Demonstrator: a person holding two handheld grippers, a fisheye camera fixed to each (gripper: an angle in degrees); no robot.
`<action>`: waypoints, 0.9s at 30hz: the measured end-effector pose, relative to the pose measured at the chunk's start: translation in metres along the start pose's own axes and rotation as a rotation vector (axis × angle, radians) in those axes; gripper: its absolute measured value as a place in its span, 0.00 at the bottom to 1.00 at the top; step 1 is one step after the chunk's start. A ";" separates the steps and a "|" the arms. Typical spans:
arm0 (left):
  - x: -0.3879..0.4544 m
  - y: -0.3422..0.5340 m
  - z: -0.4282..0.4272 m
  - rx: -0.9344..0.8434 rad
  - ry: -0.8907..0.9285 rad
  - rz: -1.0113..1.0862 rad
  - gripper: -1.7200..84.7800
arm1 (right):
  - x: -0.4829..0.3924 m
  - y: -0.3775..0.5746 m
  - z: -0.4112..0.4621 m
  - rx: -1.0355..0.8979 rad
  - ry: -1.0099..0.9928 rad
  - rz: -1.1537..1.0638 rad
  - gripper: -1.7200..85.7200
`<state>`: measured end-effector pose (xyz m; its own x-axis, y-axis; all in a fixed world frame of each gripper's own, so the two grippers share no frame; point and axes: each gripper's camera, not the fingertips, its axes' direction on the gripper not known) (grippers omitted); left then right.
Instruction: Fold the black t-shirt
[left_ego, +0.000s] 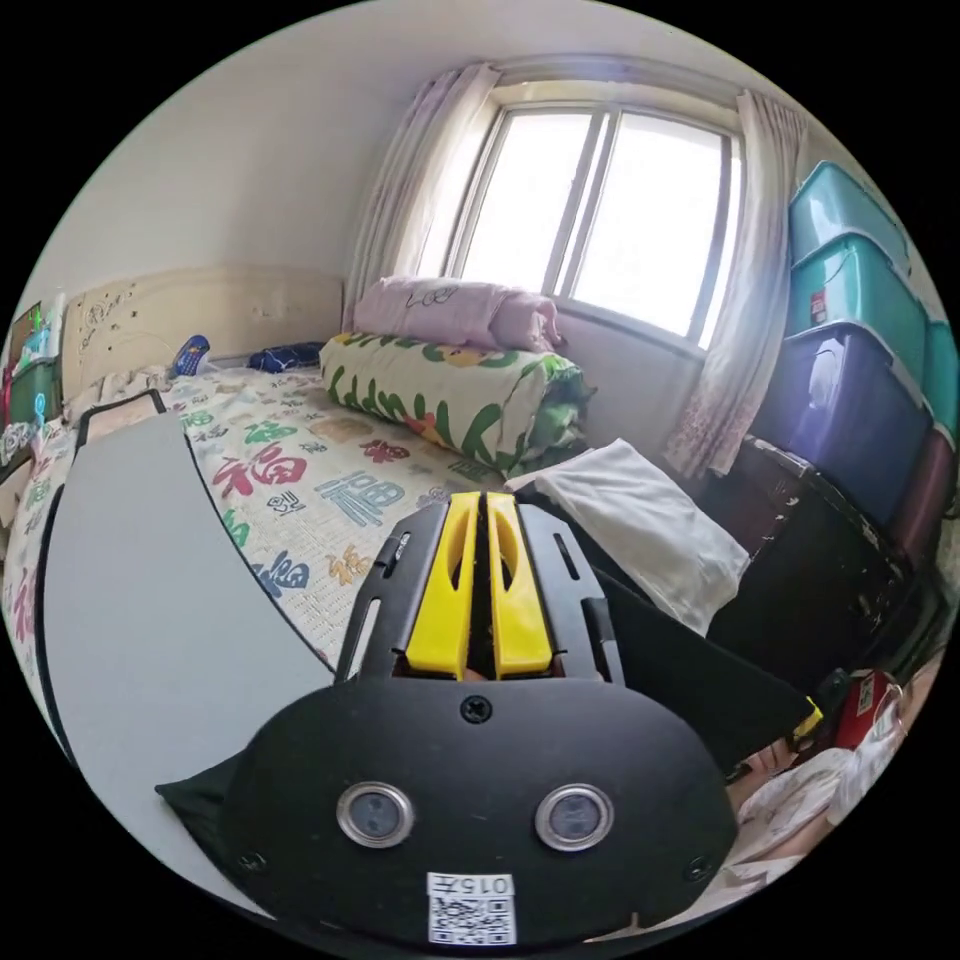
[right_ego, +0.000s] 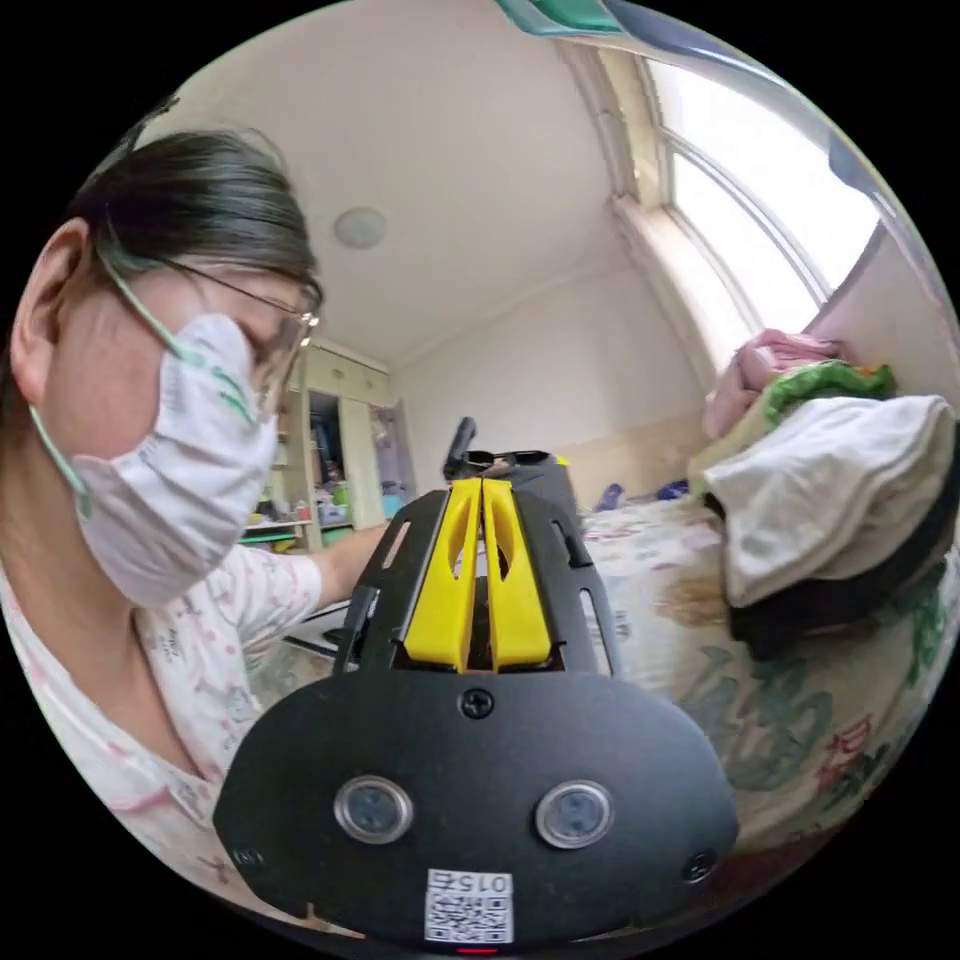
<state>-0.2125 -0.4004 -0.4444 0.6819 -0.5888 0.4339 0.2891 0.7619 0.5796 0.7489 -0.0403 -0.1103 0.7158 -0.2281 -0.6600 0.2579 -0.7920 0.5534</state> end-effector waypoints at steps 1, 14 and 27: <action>-0.007 0.002 -0.016 0.015 -0.002 -0.005 0.02 | -0.009 0.000 0.008 -0.009 -0.054 -0.001 0.01; -0.264 0.126 -0.212 -0.161 -0.230 -0.216 0.02 | -0.221 0.124 0.261 -0.486 -0.439 0.019 0.02; -0.351 0.118 -0.245 -0.223 -0.029 -0.391 0.12 | -0.287 0.179 0.343 -0.660 -0.449 -0.053 0.02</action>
<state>-0.2526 -0.0381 -0.6976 0.4748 -0.8487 0.2330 0.6611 0.5187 0.5422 0.3671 -0.3115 0.0037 0.3984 -0.5166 -0.7579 0.7157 -0.3416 0.6091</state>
